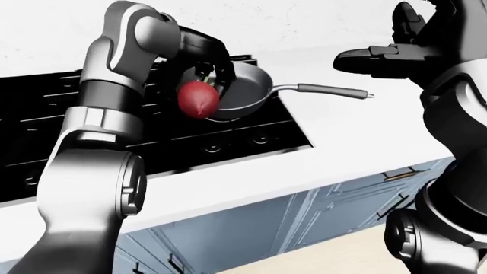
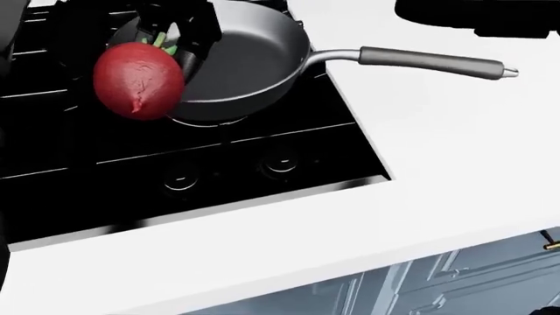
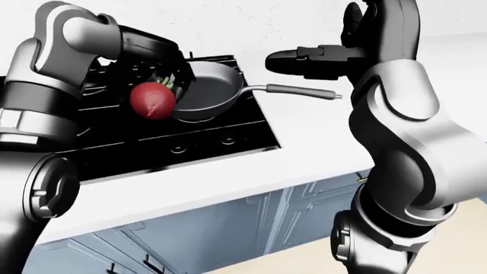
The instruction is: Pick the beet from the plate and place it in the pan.
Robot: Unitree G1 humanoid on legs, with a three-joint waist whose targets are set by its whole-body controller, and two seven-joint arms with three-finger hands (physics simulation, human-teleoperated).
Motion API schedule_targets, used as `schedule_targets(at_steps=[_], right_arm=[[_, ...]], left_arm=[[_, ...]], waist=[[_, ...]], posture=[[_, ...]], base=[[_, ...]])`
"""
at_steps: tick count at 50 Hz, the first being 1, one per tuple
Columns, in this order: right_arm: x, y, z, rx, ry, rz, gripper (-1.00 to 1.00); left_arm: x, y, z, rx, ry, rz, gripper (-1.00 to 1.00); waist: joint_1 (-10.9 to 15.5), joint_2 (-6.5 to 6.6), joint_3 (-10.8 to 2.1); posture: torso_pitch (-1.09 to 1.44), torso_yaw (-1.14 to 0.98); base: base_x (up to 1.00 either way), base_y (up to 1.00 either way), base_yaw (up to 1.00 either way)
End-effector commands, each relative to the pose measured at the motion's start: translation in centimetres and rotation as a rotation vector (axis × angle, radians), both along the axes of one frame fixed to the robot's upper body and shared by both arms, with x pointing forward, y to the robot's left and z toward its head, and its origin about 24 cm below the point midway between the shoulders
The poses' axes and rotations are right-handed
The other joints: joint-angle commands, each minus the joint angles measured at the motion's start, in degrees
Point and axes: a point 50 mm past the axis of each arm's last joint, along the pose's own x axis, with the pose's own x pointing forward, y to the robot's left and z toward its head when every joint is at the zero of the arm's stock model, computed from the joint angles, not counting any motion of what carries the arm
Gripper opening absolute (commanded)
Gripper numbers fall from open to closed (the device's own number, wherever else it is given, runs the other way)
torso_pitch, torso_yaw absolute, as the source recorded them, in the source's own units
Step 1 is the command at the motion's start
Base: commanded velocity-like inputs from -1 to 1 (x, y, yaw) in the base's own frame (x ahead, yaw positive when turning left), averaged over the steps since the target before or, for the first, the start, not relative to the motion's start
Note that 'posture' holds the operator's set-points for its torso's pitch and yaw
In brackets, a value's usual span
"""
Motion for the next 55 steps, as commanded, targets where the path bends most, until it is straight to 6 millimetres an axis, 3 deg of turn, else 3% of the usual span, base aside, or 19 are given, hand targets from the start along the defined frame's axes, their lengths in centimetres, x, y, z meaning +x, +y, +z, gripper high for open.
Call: schedule_targets(at_steps=[1,5,7,10,19,21,23,24,25,26,34,39,40,42,47,50,53,54,55], right_arm=[[-0.55,0.24,1.15,-0.005,-0.071,0.014,1.0],[-0.59,0.23,1.2,-0.005,-0.072,0.014,1.0],[-0.59,0.25,1.23,-0.006,-0.072,0.015,1.0],[-0.63,0.33,1.23,-0.006,-0.072,0.023,1.0],[-0.57,0.46,1.11,-0.011,-0.071,0.026,1.0],[-0.58,0.47,1.11,-0.01,-0.071,0.027,1.0],[-0.74,0.56,1.31,-0.01,-0.075,0.03,1.0],[-0.74,0.58,1.31,-0.011,-0.075,0.031,1.0],[-0.73,0.55,1.31,-0.01,-0.075,0.03,1.0],[-0.75,0.56,1.35,-0.011,-0.075,0.03,1.0],[-0.68,0.6,1.22,-0.012,-0.072,0.031,1.0],[-0.69,0.66,1.18,-0.014,-0.071,0.034,1.0],[-0.69,0.65,1.18,-0.014,-0.071,0.033,1.0],[-0.69,0.63,1.13,-0.015,-0.071,0.033,1.0],[-0.71,0.7,1.18,-0.016,-0.071,0.034,1.0],[-0.65,0.7,1.1,-0.015,-0.072,0.035,1.0],[-0.66,0.72,1.14,-0.015,-0.073,0.034,1.0],[-0.67,0.74,1.13,-0.015,-0.072,0.035,1.0],[-0.66,0.74,1.12,-0.015,-0.072,0.035,1.0]], left_arm=[[-0.66,0.01,2.56,-0.036,-0.093,-0.01,-1.0],[-0.64,0.05,2.51,-0.037,-0.093,-0.008,-1.0],[-0.65,0.08,2.65,-0.041,-0.098,-0.007,-1.0],[-0.63,0.07,2.6,-0.041,-0.106,-0.012,-1.0],[-0.59,0.15,2.66,-0.034,-0.116,-0.008,-1.0],[-0.59,0.17,2.78,-0.035,-0.118,-0.008,-1.0],[-0.6,0.14,2.8,-0.035,-0.118,-0.008,-1.0],[-0.58,0.13,2.77,-0.035,-0.118,-0.008,-1.0],[-0.6,0.1,2.84,-0.035,-0.117,-0.009,-1.0],[-0.61,0.11,2.9,-0.035,-0.118,-0.008,-1.0],[-0.65,0.19,3.09,-0.036,-0.122,-0.006,-1.0],[-0.64,0.25,3.1,-0.038,-0.125,-0.004,-1.0],[-0.65,0.26,3.08,-0.04,-0.125,-0.003,-1.0],[-0.65,0.3,3.03,-0.04,-0.124,-0.002,-1.0],[-0.62,0.31,3.02,-0.043,-0.127,-0.002,-1.0],[-0.6,0.36,2.96,-0.047,-0.126,-0.001,-1.0],[-0.62,0.39,3.0,-0.048,-0.126,-0.001,-1.0],[-0.62,0.4,3.04,-0.05,-0.127,0.0,-1.0],[-0.65,0.39,3.16,-0.05,-0.129,0.0,-1.0]], waist=[[0.32,-0.41,-1.58],[0.27,1.74,-1.77],[-0.05,4.35,-2.15],[-0.46,4.29,-2.18],[-0.45,0.73,-1.87],[-0.06,-1.39,-1.89],[0.11,-5.68,-2.89],[-0.02,-2.49,-2.13],[0.19,-3.63,-2.06],[0.0,-3.33,-2.24],[0.45,0.57,-1.23],[-0.35,5.26,-1.71],[0.02,3.37,-1.26],[-0.38,4.17,-1.51],[-0.39,2.33,-1.29],[0.1,-0.07,-1.12],[0.94,-4.12,-2.57],[0.23,-3.1,-1.78],[0.55,-3.59,-1.13]], posture=[[0.0,0.0],[0.0,0.0],[0.0,0.0],[0.0,0.0],[0.0,0.0],[0.0,0.0],[0.0,0.0],[0.0,0.0],[0.0,0.0],[0.0,0.0],[0.0,0.0],[0.0,0.0],[0.0,0.0],[0.0,0.0],[0.0,0.0],[0.0,0.0],[0.0,0.0],[0.0,0.0],[0.0,0.0]], base=[[0.0,-0.09,0.0],[0.0,-0.09,0.0],[0.0,-0.1,0.0],[0.0,-0.11,0.0],[0.01,-0.13,0.0],[0.02,-0.14,0.0],[0.02,-0.14,0.0],[0.02,-0.13,0.0],[0.02,-0.14,0.0],[0.05,-0.14,0.0],[0.07,-0.14,0.0],[0.1,-0.14,0.0],[0.18,-0.14,0.0],[0.18,-0.14,0.0],[0.19,-0.14,0.0],[0.2,-0.14,0.0],[0.21,-0.14,0.0],[0.21,-0.14,0.0],[0.2,-0.14,0.0]])
